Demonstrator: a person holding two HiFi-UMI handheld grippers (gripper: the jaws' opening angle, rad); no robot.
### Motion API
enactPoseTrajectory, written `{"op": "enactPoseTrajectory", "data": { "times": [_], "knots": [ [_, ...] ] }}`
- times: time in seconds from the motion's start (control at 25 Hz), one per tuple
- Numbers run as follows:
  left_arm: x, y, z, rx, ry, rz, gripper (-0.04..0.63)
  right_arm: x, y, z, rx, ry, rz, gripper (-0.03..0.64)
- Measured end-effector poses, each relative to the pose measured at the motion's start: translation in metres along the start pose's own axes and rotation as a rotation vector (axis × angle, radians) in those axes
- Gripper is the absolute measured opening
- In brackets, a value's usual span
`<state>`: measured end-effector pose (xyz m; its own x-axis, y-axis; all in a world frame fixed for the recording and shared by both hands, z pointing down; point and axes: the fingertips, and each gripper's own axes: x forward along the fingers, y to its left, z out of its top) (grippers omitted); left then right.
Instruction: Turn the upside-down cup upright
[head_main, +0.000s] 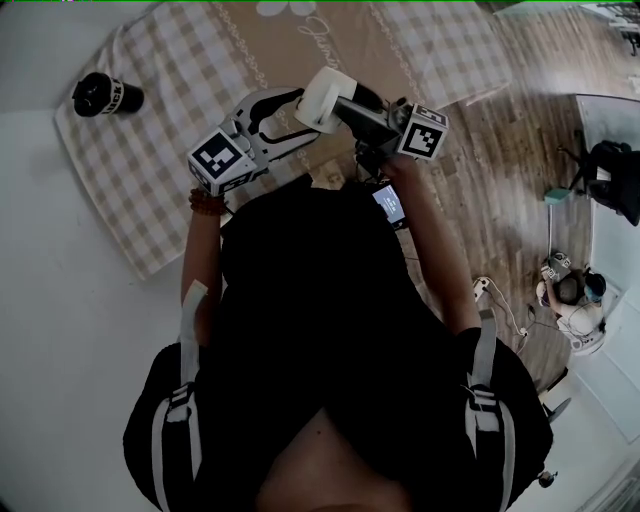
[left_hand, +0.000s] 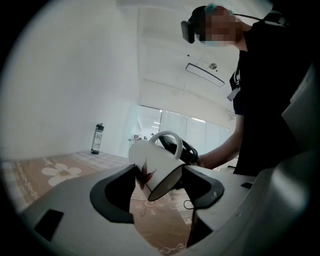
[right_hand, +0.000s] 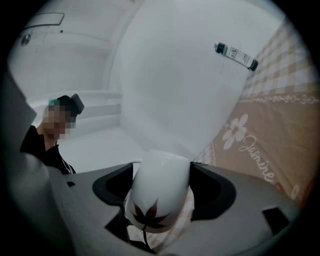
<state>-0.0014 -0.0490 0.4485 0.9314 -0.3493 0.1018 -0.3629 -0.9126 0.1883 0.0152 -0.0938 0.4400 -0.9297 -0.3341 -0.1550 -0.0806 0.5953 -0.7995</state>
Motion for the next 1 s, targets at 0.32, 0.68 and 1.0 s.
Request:
{"op": "enactPoseTrajectory", "data": {
  "times": [0.32,0.68,1.0],
  "knots": [
    [-0.016,-0.014,0.012,-0.248,-0.121,-0.177,0.385,0.001,0.005,-0.01,0.014,0.025,0.058,0.36],
    [-0.027,-0.014,0.006,-0.407,-0.175,-0.218,0.399,0.016,0.029,-0.029,-0.23,0.164,0.125,0.36],
    [-0.048,-0.013,0.01,-0.501,-0.264,-0.268,0.23,0.019,0.056,-0.045,-0.337,0.228,0.249,0.36]
  ]
}}
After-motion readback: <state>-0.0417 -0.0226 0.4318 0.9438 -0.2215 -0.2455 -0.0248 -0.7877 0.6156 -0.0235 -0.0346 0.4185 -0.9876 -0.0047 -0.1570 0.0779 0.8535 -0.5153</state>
